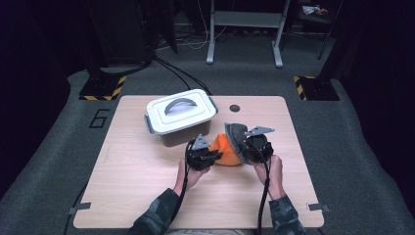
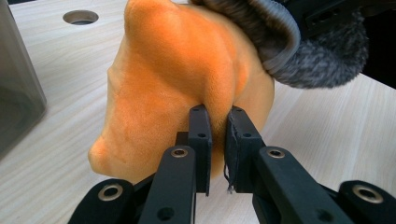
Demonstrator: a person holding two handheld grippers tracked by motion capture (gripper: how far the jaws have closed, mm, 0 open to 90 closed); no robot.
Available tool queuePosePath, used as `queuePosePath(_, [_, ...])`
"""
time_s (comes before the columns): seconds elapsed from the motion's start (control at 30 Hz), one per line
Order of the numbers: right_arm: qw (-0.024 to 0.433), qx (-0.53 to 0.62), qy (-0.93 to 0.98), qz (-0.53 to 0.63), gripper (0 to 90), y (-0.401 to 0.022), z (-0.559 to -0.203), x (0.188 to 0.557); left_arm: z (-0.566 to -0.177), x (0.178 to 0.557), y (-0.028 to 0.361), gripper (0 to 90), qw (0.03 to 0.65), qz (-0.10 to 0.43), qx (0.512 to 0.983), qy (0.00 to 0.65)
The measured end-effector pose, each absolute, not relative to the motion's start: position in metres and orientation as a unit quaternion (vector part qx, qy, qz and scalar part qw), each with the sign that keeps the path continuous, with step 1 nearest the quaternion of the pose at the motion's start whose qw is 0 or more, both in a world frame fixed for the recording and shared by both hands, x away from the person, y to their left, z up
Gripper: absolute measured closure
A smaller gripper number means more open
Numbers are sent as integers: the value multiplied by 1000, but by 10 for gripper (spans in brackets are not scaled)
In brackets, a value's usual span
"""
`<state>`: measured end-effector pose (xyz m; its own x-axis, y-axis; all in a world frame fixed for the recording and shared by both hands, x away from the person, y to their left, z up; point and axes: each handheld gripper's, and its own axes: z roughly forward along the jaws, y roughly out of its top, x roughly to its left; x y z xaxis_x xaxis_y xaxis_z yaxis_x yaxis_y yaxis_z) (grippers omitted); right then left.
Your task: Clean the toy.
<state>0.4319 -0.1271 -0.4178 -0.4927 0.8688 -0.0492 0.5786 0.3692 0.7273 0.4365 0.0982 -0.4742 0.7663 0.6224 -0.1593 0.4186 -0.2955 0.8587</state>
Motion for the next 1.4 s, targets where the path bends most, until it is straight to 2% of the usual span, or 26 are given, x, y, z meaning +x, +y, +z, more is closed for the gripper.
queuePosePath(0.47, [203, 504, 786, 297, 747, -158, -450, 446, -478, 437, 101, 817, 501, 93, 793, 334])
queuePosePath(0.73, [151, 539, 783, 271, 746, -166, -483, 461, -479, 438, 100, 817, 503, 95, 791, 336])
queuePosePath(0.87, [144, 536, 786, 273, 747, -169, -490, 464, -478, 437, 100, 817, 503, 96, 791, 334])
queuePosePath(1.17, [185, 515, 770, 329, 749, -174, -443, 443, -476, 437, 101, 815, 505, 95, 790, 335])
queuePosePath(1.4, [193, 454, 783, 379, 749, -150, -402, 426, -475, 437, 99, 815, 504, 97, 791, 333])
